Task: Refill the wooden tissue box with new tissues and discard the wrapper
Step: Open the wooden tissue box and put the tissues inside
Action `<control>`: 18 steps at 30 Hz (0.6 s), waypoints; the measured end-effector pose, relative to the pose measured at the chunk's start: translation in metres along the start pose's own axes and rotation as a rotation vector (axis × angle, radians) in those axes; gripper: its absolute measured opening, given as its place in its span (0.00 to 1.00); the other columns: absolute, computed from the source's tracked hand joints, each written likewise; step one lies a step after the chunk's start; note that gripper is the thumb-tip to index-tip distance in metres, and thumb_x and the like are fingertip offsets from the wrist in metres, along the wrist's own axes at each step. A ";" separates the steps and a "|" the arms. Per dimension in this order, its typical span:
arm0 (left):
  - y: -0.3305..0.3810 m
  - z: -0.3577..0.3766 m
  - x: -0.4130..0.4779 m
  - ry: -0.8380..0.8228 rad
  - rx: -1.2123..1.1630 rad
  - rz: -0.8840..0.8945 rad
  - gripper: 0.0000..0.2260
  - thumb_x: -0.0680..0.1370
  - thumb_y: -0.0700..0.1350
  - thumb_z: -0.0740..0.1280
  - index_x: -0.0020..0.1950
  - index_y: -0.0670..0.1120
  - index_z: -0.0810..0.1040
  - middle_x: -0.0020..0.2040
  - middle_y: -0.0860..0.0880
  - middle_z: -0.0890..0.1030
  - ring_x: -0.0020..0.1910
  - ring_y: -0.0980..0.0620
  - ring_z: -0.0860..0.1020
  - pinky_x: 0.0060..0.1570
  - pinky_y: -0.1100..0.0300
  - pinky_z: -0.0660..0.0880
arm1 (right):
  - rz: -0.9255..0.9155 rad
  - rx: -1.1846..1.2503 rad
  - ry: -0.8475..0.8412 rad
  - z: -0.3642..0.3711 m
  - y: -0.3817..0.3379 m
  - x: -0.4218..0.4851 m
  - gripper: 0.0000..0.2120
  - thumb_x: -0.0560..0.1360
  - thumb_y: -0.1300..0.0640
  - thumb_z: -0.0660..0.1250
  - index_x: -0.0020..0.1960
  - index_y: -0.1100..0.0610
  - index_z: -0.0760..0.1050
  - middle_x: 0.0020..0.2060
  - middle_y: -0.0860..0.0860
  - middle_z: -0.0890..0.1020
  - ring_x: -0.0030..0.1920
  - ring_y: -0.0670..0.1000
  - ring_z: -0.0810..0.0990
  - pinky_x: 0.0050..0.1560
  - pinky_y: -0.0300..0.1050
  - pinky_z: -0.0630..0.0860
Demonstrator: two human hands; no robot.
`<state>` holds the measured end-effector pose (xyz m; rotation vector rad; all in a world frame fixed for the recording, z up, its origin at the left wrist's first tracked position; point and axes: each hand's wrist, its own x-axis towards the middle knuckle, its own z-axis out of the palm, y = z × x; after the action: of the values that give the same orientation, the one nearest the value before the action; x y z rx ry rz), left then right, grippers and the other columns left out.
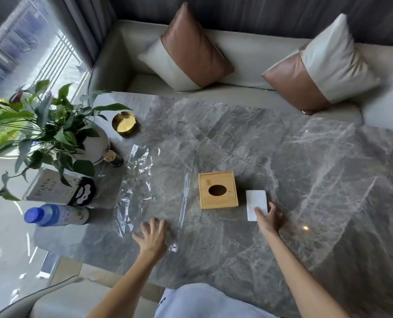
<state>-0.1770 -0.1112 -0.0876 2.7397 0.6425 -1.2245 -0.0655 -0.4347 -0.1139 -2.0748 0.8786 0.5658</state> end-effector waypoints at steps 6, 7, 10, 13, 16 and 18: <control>0.057 -0.041 0.008 0.333 -0.390 0.181 0.28 0.73 0.30 0.58 0.73 0.43 0.64 0.71 0.41 0.71 0.65 0.39 0.73 0.60 0.48 0.72 | -0.247 -0.042 0.189 -0.003 -0.034 -0.013 0.20 0.79 0.53 0.65 0.70 0.58 0.73 0.68 0.61 0.74 0.70 0.62 0.68 0.68 0.55 0.65; 0.070 -0.052 0.009 0.317 -0.540 0.205 0.26 0.76 0.31 0.57 0.74 0.42 0.65 0.71 0.40 0.72 0.65 0.39 0.75 0.60 0.49 0.73 | -0.294 0.071 0.091 0.001 -0.043 -0.015 0.19 0.81 0.54 0.64 0.71 0.59 0.73 0.69 0.60 0.75 0.70 0.59 0.70 0.68 0.50 0.66; 0.104 -0.079 0.006 0.039 -1.058 0.203 0.19 0.85 0.42 0.54 0.77 0.42 0.64 0.75 0.41 0.70 0.73 0.43 0.70 0.72 0.51 0.65 | -0.074 0.396 -0.351 0.014 -0.072 -0.030 0.26 0.83 0.46 0.57 0.77 0.57 0.64 0.76 0.54 0.68 0.75 0.53 0.65 0.72 0.42 0.60; 0.124 -0.089 0.000 -0.162 -1.384 0.248 0.19 0.87 0.43 0.50 0.78 0.43 0.64 0.74 0.41 0.71 0.74 0.42 0.68 0.76 0.44 0.62 | 0.075 0.439 -0.479 0.027 -0.086 -0.039 0.29 0.82 0.39 0.53 0.77 0.53 0.64 0.75 0.51 0.68 0.75 0.53 0.66 0.76 0.52 0.59; 0.122 -0.091 -0.010 -0.083 -1.413 0.331 0.23 0.82 0.30 0.50 0.76 0.41 0.67 0.70 0.38 0.75 0.71 0.39 0.72 0.73 0.44 0.67 | -0.062 0.398 -0.456 0.025 -0.081 -0.050 0.24 0.83 0.45 0.56 0.78 0.51 0.62 0.73 0.48 0.71 0.72 0.49 0.68 0.69 0.45 0.64; 0.116 -0.086 -0.014 -0.092 -1.393 0.379 0.28 0.78 0.25 0.48 0.76 0.41 0.66 0.71 0.39 0.75 0.72 0.42 0.72 0.73 0.45 0.67 | -0.165 0.362 -0.449 0.018 -0.068 -0.057 0.21 0.83 0.52 0.58 0.76 0.48 0.66 0.65 0.41 0.76 0.67 0.46 0.72 0.61 0.38 0.67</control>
<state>-0.0790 -0.2021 -0.0305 1.4972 0.5731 -0.4426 -0.0543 -0.3678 -0.0544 -1.5876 0.4985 0.6906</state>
